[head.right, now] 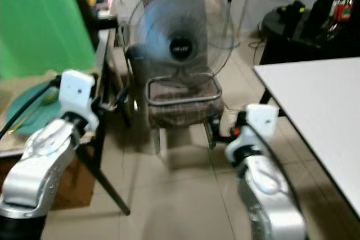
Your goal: Setting the table
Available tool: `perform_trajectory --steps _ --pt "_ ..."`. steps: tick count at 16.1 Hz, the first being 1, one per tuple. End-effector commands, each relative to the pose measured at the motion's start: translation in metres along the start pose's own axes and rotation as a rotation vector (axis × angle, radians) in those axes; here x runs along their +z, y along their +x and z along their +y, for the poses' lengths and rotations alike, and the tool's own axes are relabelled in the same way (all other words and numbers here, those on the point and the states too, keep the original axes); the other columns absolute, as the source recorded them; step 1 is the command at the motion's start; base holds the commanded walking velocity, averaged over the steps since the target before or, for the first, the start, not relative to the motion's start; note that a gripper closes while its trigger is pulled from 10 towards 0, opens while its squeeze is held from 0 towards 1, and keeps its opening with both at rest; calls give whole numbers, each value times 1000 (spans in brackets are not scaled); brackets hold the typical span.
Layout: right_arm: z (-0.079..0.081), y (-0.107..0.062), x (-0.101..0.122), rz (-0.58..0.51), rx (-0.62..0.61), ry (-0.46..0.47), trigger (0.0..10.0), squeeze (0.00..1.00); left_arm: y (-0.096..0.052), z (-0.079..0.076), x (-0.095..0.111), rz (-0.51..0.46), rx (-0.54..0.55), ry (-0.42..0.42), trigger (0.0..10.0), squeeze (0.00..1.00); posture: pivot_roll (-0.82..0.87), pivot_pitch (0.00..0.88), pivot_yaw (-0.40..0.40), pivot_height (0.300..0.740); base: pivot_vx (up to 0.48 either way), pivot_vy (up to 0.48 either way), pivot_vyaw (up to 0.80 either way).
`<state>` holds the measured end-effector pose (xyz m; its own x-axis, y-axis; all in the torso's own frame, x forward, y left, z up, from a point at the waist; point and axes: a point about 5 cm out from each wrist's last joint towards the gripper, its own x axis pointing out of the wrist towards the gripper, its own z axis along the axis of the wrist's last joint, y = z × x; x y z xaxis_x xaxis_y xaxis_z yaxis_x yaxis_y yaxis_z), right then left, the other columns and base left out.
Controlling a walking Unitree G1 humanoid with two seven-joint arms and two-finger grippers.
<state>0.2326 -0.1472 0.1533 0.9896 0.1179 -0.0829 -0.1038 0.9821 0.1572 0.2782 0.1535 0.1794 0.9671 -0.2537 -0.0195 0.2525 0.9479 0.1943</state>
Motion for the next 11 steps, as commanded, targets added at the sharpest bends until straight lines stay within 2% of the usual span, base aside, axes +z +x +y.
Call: perform_trajectory --steps 1,11 --pt "-1 0 5 -14 10 0 10000 0 1 -1 4 -14 -12 -4 10000 0 46 0 59 740 0 326 0" --pt "4 1 1 9 59 10 10000 0 -2 -2 3 -14 -15 -22 10000 0 53 0 57 740 0 324 0"
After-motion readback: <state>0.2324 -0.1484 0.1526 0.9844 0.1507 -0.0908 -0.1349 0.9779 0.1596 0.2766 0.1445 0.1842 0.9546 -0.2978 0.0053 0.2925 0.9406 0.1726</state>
